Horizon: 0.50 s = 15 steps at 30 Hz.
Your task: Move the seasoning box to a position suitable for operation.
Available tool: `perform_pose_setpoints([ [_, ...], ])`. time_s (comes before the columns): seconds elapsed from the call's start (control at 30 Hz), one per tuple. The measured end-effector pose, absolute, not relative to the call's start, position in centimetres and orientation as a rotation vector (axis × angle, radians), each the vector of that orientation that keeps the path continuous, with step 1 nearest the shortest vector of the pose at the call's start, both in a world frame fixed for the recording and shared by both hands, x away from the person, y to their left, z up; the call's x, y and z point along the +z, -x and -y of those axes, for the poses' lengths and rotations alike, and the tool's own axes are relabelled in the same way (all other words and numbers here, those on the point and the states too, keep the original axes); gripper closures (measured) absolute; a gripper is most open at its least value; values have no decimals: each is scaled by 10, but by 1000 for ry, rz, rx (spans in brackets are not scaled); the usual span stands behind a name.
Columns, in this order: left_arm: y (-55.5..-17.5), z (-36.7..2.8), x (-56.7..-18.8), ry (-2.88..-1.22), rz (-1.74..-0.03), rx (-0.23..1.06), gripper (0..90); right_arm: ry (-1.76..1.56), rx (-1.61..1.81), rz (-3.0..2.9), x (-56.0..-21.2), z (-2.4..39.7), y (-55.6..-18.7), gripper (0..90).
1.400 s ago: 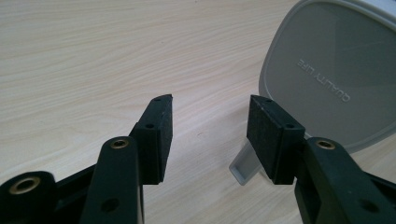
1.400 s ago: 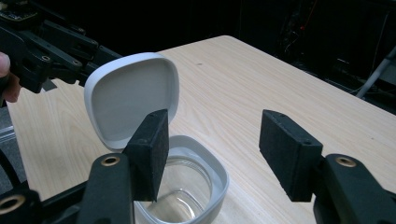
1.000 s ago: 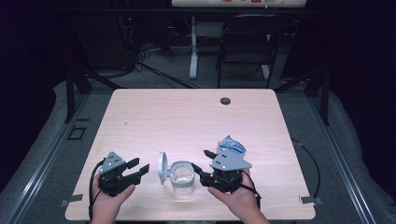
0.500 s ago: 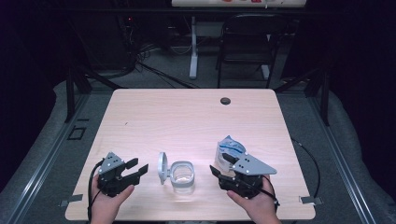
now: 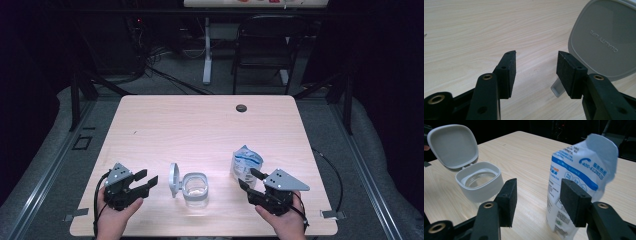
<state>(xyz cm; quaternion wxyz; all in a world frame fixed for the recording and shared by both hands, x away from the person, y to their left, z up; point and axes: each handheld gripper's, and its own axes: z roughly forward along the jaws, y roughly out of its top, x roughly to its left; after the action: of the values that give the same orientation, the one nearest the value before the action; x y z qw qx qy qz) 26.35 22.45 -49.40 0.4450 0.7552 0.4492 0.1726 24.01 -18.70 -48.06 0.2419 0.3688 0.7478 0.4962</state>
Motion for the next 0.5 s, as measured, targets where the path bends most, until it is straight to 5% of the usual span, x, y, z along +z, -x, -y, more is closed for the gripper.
perform_pose_setpoints([
  [0.5,-264,-226,-494,-1869,-1116,433,509,-1069,1327,-1978,-479,209,-240,597],
])
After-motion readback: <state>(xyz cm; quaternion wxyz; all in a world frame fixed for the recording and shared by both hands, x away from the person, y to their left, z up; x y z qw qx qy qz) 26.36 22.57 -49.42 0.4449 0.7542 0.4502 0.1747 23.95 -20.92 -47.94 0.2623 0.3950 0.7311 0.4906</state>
